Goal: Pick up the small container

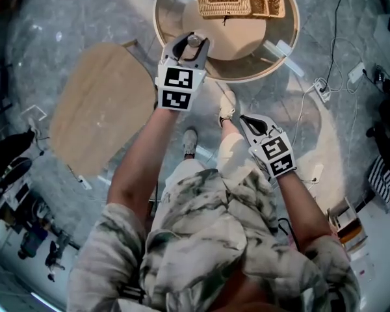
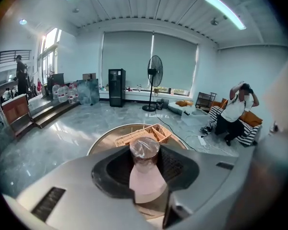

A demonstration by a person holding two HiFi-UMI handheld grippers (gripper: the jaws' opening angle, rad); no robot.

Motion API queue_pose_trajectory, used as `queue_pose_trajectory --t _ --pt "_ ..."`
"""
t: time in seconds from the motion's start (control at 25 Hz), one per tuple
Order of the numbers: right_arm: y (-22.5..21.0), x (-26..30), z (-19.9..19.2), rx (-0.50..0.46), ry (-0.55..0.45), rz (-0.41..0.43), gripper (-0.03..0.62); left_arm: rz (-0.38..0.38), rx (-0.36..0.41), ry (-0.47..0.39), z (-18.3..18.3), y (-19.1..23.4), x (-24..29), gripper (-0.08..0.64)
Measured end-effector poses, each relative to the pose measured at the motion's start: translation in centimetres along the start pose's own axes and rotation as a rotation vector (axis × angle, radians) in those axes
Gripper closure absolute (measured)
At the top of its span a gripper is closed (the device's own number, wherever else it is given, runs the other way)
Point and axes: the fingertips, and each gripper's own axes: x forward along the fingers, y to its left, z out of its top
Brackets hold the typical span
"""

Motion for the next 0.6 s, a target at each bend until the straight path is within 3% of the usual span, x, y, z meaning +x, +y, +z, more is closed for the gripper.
queue_pose_trajectory --t 0.6 --pt "0.9 0.6 0.9 -0.03 0.019 0.001 0.571 -0.028 0.022 -0.006 3.8 -1.3 -6.5 0.408"
